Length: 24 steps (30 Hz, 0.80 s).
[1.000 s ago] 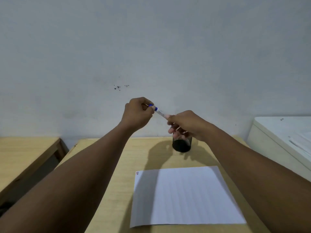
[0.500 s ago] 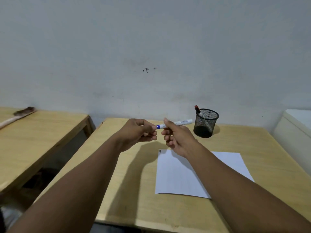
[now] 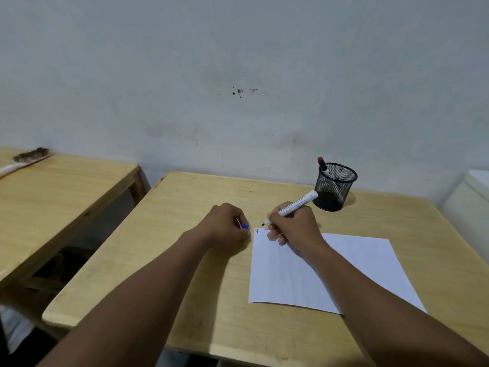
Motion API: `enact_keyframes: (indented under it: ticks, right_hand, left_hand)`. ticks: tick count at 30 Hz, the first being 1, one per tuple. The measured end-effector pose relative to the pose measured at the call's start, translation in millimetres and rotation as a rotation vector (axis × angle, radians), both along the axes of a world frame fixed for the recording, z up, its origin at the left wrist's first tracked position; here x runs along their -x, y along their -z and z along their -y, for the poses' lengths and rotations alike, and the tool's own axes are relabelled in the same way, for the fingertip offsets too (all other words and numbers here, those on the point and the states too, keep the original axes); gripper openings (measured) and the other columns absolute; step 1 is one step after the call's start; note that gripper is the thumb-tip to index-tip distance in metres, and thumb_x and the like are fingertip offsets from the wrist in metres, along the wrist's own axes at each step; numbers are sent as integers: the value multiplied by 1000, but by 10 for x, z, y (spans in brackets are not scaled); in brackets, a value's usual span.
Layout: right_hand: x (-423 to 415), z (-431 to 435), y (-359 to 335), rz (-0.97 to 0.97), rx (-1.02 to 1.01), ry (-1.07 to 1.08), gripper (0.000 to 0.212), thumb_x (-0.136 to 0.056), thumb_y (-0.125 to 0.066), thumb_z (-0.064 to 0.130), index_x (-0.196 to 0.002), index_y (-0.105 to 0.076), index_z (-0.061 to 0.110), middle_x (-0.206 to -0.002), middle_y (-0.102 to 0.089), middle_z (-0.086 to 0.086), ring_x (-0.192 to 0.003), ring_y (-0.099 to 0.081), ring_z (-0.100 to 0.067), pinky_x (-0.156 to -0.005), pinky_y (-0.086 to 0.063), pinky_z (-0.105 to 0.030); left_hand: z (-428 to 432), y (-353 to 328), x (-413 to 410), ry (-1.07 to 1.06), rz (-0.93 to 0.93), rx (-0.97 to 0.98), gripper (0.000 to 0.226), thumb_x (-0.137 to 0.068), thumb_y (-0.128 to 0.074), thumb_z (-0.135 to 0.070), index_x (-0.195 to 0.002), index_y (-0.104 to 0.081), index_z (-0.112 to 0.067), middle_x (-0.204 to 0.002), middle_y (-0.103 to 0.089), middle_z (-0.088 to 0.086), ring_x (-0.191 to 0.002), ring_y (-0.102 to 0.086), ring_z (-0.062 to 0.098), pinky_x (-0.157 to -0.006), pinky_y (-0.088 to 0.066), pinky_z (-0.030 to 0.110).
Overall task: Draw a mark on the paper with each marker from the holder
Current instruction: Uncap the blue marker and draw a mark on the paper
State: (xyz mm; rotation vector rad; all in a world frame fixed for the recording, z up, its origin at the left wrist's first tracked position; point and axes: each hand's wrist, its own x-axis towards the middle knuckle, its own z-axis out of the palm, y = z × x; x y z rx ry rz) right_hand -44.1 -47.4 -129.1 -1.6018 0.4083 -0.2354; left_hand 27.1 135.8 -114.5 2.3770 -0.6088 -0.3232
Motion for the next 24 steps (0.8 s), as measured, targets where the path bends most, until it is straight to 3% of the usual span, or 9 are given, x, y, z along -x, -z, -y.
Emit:
enact_keyframes:
  ticks: [7, 12, 19, 22, 24]
  right_hand:
    - [41, -24, 151, 19, 177, 36, 5, -83, -75, 10, -82, -73, 5, -71, -76, -16, -54, -74, -22, -52, -52, -32]
    - [39, -19, 182, 39, 216, 36, 6, -84, -78, 11, -83, -75, 7, -74, -77, -13, -57, -76, -20, -54, -56, -26]
    - [49, 8, 223, 30, 231, 17, 6, -81, -78, 9, -81, -74, 4, -74, -76, -14, -57, -75, -19, -69, -67, -42]
    - [67, 5, 180, 16, 201, 19, 5, -81, -76, 9, -78, -74, 7, -71, -76, -15, -57, -74, -22, -58, -62, -37]
    - [66, 25, 118, 22, 71, 50, 9, -84, -75, 10, -76, -72, 9, -68, -74, -14, -54, -68, -23, -48, -48, -31]
  left_hand:
    - [26, 69, -31, -30, 4, 20, 9, -79, -79, -22, -87, -79, -18, -74, -72, -5, -69, -63, 7, -60, -44, 19]
    - [37, 109, -37, -43, -7, 51, 10, -79, -79, -22, -88, -79, -17, -75, -74, -4, -70, -65, 10, -61, -45, 20]
    - [62, 153, -14, -47, -8, 76, 13, -80, -80, -23, -90, -79, -15, -82, -78, 3, -73, -67, 13, -65, -50, 24]
    - [72, 154, -4, -46, -16, 84, 12, -79, -81, -22, -89, -79, -15, -80, -77, 1, -72, -67, 12, -63, -47, 21]
    - [68, 159, -8, -55, -27, 95, 11, -79, -81, -23, -87, -79, -16, -78, -76, -2, -71, -66, 10, -63, -46, 20]
